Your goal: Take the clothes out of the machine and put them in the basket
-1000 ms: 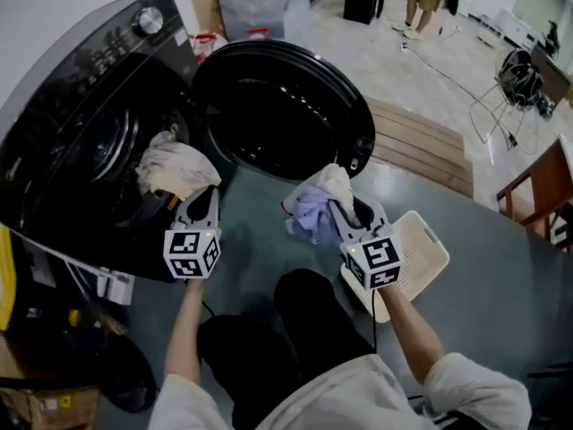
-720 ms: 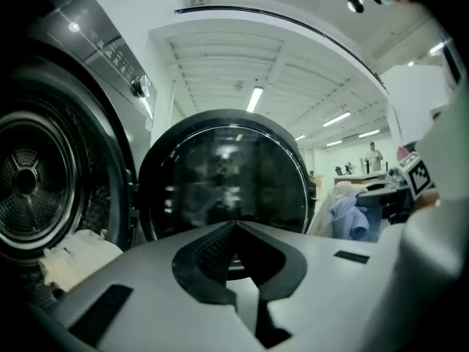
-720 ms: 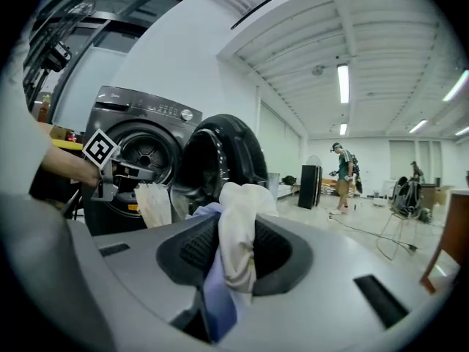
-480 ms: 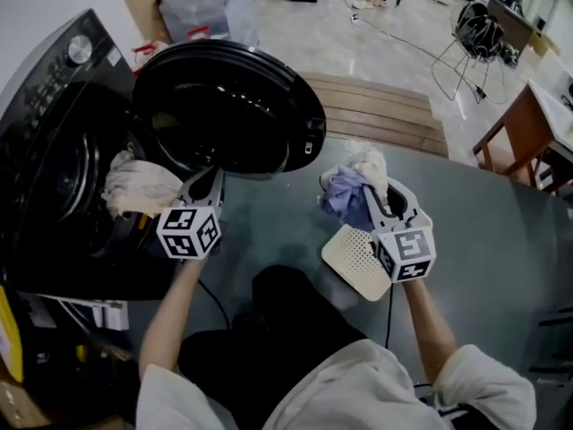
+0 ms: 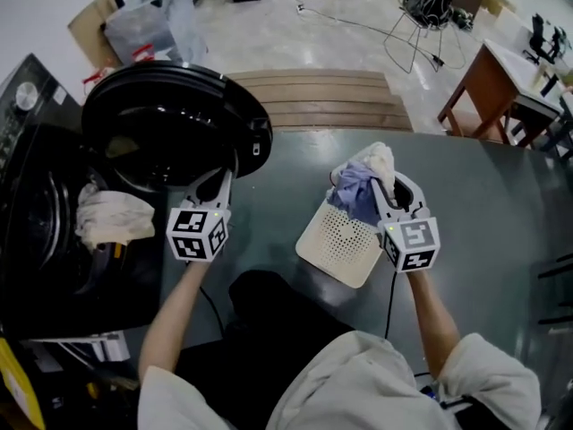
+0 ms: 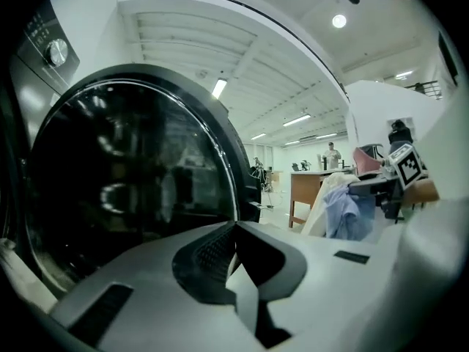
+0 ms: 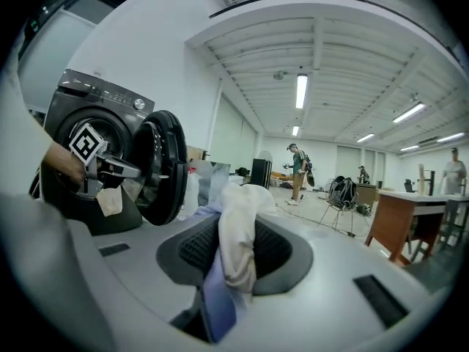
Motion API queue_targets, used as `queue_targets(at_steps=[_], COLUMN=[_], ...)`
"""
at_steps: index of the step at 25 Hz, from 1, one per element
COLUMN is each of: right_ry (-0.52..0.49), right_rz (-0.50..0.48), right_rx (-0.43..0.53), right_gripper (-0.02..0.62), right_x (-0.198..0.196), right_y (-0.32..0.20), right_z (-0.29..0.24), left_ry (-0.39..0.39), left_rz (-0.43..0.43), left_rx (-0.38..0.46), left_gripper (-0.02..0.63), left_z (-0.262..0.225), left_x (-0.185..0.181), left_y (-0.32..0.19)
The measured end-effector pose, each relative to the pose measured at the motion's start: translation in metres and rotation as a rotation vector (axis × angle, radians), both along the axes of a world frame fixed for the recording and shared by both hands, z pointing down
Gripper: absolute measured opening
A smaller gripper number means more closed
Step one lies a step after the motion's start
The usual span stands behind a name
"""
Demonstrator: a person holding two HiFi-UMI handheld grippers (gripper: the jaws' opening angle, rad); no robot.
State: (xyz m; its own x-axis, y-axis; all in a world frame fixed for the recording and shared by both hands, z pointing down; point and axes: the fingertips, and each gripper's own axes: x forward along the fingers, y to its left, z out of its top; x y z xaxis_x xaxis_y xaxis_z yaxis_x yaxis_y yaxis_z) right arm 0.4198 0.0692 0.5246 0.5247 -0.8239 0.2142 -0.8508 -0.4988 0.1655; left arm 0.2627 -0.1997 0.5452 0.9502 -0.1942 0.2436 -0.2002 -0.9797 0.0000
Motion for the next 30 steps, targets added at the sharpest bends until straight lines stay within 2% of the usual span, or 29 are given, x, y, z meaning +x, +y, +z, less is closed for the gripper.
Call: queue_targets(at_steps=[7,14,21,30], right_ry=[-0.048,-0.129,-0.261,-0.424], right_rz=[0.111,0.153,0.185,0.187], right_rx=[-0.030,-0.089,-0.146,-0.315], right_gripper=[0.124,0.126,0.127,0.134], right_x=[0.020,0.023,0.015,-0.007], right_y=[0.037,0.055,0.051,0.038], right_z=[0.032,0.085,0.165,0.278], left_ry=[-0.028,-0.065,-0.091,-0.112], left_rz=[0.088,0.124,0.167,0.142], left_rx=[-0.009,-0.034,-0.003,-0.034], left_gripper=[0.020,0.020,0.020,0.020], left_z=[0.021,0.049,0.060,0.069], left_x=[0.032,0.047,0.042,0.022], left_y=[0.030,0.053,0.066,0.056])
